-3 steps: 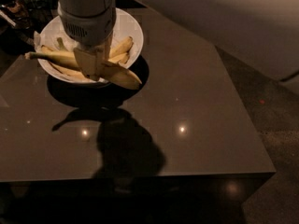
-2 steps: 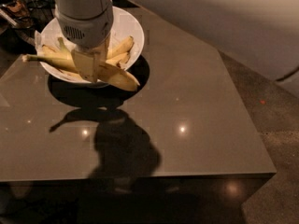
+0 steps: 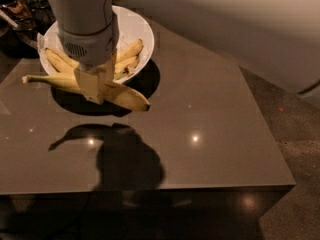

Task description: Pick banana from white bowl

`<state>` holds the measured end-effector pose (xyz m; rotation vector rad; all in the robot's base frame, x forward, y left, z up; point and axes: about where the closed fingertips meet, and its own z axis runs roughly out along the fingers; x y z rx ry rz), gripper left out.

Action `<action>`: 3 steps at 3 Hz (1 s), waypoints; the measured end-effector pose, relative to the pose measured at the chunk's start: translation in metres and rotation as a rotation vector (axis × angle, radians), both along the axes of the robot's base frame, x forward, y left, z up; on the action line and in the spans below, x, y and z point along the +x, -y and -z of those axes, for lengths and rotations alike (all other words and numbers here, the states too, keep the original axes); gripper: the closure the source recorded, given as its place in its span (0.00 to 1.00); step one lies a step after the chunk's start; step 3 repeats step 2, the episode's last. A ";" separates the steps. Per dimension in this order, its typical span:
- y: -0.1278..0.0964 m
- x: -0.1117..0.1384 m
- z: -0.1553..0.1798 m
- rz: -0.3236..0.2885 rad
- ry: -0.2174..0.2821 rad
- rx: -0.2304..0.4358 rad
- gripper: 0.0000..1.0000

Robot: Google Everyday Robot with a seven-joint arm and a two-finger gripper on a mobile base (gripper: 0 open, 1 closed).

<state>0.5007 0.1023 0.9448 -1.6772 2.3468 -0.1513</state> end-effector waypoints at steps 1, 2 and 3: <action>0.000 -0.027 0.010 0.006 -0.042 -0.015 1.00; -0.003 -0.026 0.011 0.004 -0.040 -0.010 1.00; -0.003 -0.026 0.011 0.004 -0.040 -0.010 1.00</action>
Offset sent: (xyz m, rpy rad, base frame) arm -0.0225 0.0001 -0.0083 -0.0129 0.0355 -0.0047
